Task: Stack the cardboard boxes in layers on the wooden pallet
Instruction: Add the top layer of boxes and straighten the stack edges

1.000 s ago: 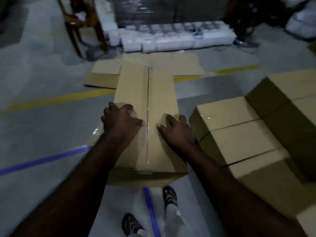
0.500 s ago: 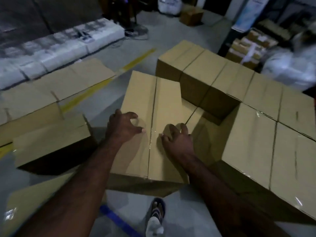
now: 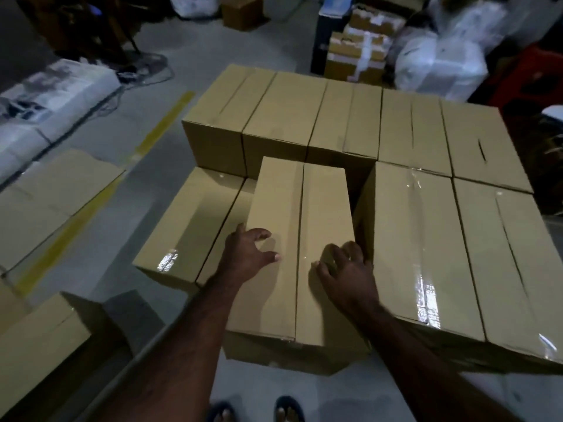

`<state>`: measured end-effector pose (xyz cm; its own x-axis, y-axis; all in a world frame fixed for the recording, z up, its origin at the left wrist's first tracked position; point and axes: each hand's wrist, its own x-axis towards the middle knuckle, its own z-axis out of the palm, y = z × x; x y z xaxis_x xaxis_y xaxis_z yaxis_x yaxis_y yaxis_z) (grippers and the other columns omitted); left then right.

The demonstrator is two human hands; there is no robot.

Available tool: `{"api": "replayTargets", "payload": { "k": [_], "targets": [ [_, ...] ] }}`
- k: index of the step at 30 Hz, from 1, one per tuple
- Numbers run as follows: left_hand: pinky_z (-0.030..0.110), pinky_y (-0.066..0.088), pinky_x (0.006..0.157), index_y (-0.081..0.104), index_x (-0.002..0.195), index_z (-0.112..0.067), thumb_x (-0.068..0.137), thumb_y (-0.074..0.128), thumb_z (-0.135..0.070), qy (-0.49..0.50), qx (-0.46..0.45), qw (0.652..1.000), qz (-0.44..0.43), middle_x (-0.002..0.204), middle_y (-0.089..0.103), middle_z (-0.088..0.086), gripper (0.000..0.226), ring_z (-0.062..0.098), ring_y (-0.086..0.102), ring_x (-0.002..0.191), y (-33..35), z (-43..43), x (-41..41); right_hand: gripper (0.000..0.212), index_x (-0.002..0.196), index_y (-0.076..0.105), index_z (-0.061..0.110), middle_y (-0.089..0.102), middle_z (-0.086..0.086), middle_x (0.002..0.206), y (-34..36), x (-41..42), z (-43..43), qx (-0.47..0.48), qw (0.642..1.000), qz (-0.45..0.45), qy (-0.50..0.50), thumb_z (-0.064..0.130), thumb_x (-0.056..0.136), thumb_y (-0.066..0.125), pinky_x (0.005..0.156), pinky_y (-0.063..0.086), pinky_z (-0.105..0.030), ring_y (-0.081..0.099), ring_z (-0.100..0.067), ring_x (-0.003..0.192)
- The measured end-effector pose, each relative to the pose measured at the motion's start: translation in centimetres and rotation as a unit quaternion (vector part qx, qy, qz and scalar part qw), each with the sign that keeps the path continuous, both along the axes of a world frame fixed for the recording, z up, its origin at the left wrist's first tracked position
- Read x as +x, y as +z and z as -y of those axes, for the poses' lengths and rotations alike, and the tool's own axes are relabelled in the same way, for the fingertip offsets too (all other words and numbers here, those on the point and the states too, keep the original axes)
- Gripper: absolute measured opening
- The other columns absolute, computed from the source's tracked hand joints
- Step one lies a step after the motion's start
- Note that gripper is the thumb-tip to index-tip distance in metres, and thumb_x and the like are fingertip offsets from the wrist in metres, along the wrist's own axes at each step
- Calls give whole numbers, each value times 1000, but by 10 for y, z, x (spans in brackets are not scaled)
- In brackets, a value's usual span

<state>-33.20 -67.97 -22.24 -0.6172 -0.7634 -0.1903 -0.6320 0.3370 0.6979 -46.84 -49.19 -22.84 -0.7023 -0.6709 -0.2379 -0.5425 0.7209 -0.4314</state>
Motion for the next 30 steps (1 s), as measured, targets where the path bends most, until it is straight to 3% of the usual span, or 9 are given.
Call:
{"api": "replayTargets", "payload": {
  "k": [6,10,16,19,22,27,30],
  "targets": [
    [23,40,87,66,127,-19,68,90,-32,-38,19,999,-31,129,56,4,65,13,51,118,-62,30,-62,64,150,34,30,20,-8,158,-49,-47,22,38,998,-39,-31,63,96,43,103,46,-52,36,-39,133],
    [36,49,99,63,132,-26,67,90,-35,-55,31,997,-41,149,46,11,71,22,45,135,-93,49,-93,65,151,35,27,19,-11,159,-70,-67,33,53,995,-64,-50,61,96,44,102,46,-52,38,-41,131],
    [42,40,107,53,141,-26,73,87,-34,-72,19,997,-23,161,27,12,76,31,31,144,-122,56,-116,67,155,27,23,15,-14,160,-101,-78,45,84,994,-34,-63,50,97,48,106,43,-50,36,-42,133],
    [40,37,109,49,145,-19,76,85,-34,-66,13,998,-15,162,25,11,79,31,30,145,-131,52,-120,69,158,19,20,9,-20,163,-113,-75,42,115,991,-44,-56,47,99,44,115,31,-54,20,-52,143],
    [41,37,110,43,149,-14,79,82,-36,-70,7,997,-9,162,23,13,83,32,30,145,-133,51,-126,70,158,17,18,7,-22,164,-119,-65,40,119,989,-60,-58,49,100,39,122,15,-55,7,-48,149],
    [37,36,112,31,153,-10,84,77,-36,-82,6,997,12,163,19,13,87,31,32,145,-124,50,-141,89,159,18,23,2,-18,166,-120,-31,40,87,994,-64,-16,75,86,25,121,-1,-56,-4,-38,153],
    [38,37,111,28,154,-8,87,74,-36,-88,-6,996,28,162,21,15,87,33,32,144,-122,50,-146,97,159,16,26,-8,-11,166,-120,-15,27,72,995,-58,35,86,83,26,120,-6,-61,-10,-34,153]
  ]
}}
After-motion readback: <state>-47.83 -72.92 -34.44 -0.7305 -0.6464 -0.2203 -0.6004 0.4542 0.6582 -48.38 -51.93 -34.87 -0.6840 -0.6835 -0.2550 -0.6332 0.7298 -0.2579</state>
